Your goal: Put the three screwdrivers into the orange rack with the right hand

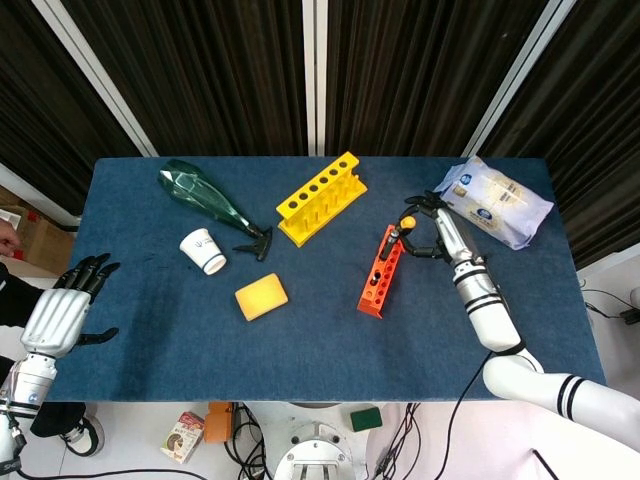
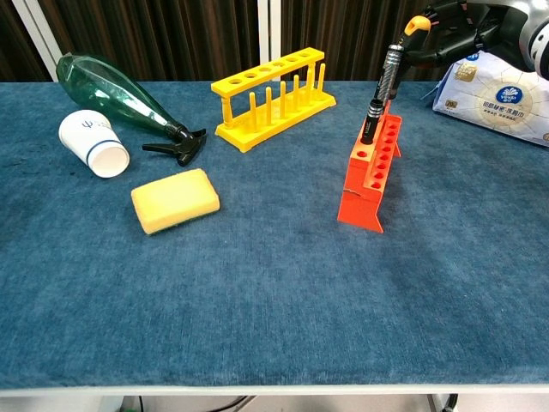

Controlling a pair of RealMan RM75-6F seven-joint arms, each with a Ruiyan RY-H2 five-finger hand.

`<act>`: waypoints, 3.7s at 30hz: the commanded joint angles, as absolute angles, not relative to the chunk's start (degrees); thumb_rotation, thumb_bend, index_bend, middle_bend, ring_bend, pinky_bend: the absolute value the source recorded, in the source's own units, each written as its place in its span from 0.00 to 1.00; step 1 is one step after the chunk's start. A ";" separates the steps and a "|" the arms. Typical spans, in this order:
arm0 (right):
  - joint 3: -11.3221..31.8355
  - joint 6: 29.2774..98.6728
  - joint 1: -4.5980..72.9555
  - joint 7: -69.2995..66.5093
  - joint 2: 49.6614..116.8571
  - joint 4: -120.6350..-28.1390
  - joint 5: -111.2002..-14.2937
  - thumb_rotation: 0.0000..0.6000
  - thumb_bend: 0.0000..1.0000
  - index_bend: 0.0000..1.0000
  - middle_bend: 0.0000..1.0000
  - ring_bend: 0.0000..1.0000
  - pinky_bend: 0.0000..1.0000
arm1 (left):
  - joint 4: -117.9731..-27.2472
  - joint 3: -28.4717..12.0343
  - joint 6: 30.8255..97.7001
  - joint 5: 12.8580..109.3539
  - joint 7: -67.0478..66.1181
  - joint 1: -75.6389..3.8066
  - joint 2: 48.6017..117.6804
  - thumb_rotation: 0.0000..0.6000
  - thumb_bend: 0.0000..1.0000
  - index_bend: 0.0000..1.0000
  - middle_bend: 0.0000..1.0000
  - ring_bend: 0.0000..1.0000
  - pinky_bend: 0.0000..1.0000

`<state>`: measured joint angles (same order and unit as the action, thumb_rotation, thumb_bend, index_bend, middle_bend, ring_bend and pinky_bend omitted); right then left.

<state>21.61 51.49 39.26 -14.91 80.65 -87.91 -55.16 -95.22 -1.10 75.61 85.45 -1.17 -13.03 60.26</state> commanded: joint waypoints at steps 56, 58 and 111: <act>16.30 53.40 43.05 24.77 65.46 -99.12 -70.56 1.00 0.31 0.23 0.03 0.00 0.00 | -95.23 -1.01 76.05 85.75 -1.10 -12.73 60.17 1.00 0.03 0.12 0.03 0.03 0.20; 15.90 52.67 44.44 30.13 65.08 -100.09 -68.47 1.00 0.31 0.23 0.02 0.00 0.00 | -95.25 -1.04 76.03 85.73 -1.08 -12.75 60.13 1.00 0.03 0.12 0.03 0.03 0.20; 8.27 53.44 56.13 45.19 68.80 -99.34 -54.38 1.00 0.33 0.50 0.03 0.00 0.00 | -94.46 -1.09 75.88 85.62 0.44 -12.69 59.79 1.00 0.05 0.13 0.03 0.03 0.20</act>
<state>8.27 53.44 56.13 45.19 68.79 -99.34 -54.39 -94.47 -1.09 75.87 85.62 0.44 -12.69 59.79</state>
